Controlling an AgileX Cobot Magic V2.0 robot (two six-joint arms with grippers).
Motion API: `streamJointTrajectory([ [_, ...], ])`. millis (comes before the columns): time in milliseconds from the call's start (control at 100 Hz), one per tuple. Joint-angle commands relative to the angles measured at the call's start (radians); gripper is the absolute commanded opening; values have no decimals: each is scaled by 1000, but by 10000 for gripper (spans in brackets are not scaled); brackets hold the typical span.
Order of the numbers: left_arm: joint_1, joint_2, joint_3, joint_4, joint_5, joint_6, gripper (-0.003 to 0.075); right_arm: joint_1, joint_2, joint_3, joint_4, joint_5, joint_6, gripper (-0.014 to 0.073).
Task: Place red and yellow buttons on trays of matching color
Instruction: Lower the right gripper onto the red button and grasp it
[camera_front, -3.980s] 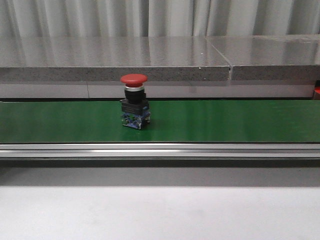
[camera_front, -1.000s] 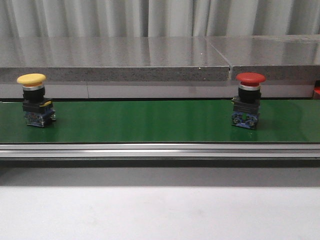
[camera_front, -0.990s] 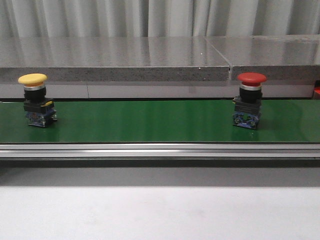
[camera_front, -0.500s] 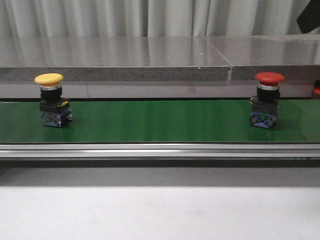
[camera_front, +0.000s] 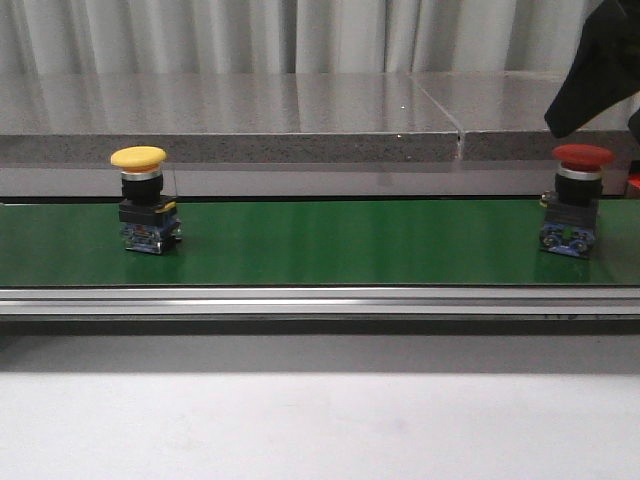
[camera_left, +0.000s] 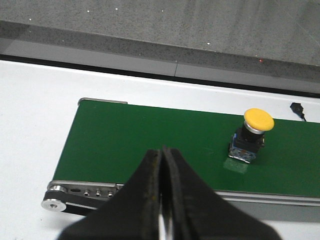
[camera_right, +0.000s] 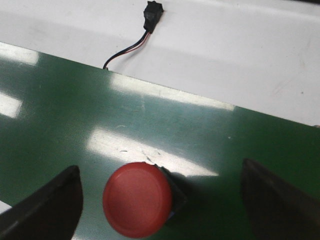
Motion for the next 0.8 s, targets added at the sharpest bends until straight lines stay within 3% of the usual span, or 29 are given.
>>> streamJointTrajectory([
  [0,-5,5,-24,-12,-70,-3,-19,0,-11,-35,26,-31,-11,634],
  [240,-5,5,-24,-12,-70,-3,-19,-1,26,-34,10,-17,-11,602],
  [340,-5,5,-24,-12,-70,-3,-19,-1,31,-34,9,6,-8,447],
  [460,-5,5,-24,-12,-70,-3,-19,-6,31,-34,9,28,-8,192],
  [530,-5,5,-24,-12,-70,-3,-19,-19,31,-34,9,37,-3,125],
  [790,-5,5,-24,-12,-70,-3,-19,-130,31,-106,9,88,26,113],
])
